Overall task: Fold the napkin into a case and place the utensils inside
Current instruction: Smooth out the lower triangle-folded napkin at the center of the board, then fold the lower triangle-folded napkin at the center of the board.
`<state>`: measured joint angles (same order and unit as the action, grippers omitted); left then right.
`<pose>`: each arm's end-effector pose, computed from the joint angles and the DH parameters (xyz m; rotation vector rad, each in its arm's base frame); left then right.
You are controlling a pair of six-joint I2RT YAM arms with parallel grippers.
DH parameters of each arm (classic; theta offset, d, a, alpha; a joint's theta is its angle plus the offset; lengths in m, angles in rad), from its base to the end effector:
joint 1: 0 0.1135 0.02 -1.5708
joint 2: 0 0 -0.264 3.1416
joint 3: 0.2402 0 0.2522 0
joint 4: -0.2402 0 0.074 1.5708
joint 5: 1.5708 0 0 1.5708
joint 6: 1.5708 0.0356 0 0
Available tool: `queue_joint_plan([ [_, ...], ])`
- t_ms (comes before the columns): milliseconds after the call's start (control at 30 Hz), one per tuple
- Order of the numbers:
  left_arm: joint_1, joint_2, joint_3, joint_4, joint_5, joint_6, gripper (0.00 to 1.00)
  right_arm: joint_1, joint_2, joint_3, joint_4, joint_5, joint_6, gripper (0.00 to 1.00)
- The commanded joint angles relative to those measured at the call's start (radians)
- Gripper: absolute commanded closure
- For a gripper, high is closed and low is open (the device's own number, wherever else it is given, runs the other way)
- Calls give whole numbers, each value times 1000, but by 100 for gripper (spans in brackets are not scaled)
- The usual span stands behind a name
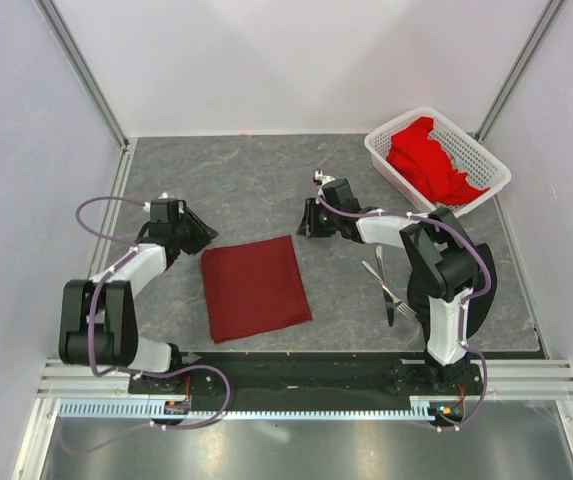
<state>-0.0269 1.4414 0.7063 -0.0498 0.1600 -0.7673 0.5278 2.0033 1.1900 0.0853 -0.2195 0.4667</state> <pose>0.2848 -0.0133 0.1784 -0.7993 2.2815 -0.5660 0.3622 0.2201 0.1441 -0.1915 2.3914 0.7444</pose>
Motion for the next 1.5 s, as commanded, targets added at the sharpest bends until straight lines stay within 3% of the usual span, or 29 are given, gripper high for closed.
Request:
queue_joint_plan([
  [0,-10,-145,16,-48,7,5,57,4,-110,-72,-9,-94,21,53],
  [33,-13,-177,12,-56,25,2,57,17,-123,-119,7,-118,33,46],
  [133,-50,-225,1,-76,62,-18,55,52,-158,-203,62,-172,62,36],
  [367,-140,-383,-34,-162,79,-21,46,101,-179,-385,175,-198,119,34],
  [500,-188,-459,-36,-229,67,-15,45,97,-166,-408,172,-162,116,49],
  [633,-209,-507,-42,-295,58,-13,44,69,-149,-354,118,-141,95,85],
  [800,-211,-536,-34,-379,65,-4,44,11,-127,-226,-60,44,-17,96],
  [867,-209,-535,-16,-395,75,10,44,-6,-123,-175,-165,93,-92,93],
  [1000,-211,-535,36,-455,53,28,44,4,-161,-28,-356,244,-164,47],
  [1067,-209,-526,68,-492,23,30,43,32,-221,5,-415,371,-183,37],
  [1100,-208,-526,79,-504,-11,29,43,76,-242,29,-468,420,-189,27],
  [1167,-189,-504,111,-547,-46,25,43,133,-293,60,-524,529,-191,21],
  [1333,-35,-464,136,-594,-90,5,43,378,-330,74,-592,510,-126,21],
  [1467,117,-412,125,-590,33,0,42,524,-270,114,-561,433,-82,37],
])
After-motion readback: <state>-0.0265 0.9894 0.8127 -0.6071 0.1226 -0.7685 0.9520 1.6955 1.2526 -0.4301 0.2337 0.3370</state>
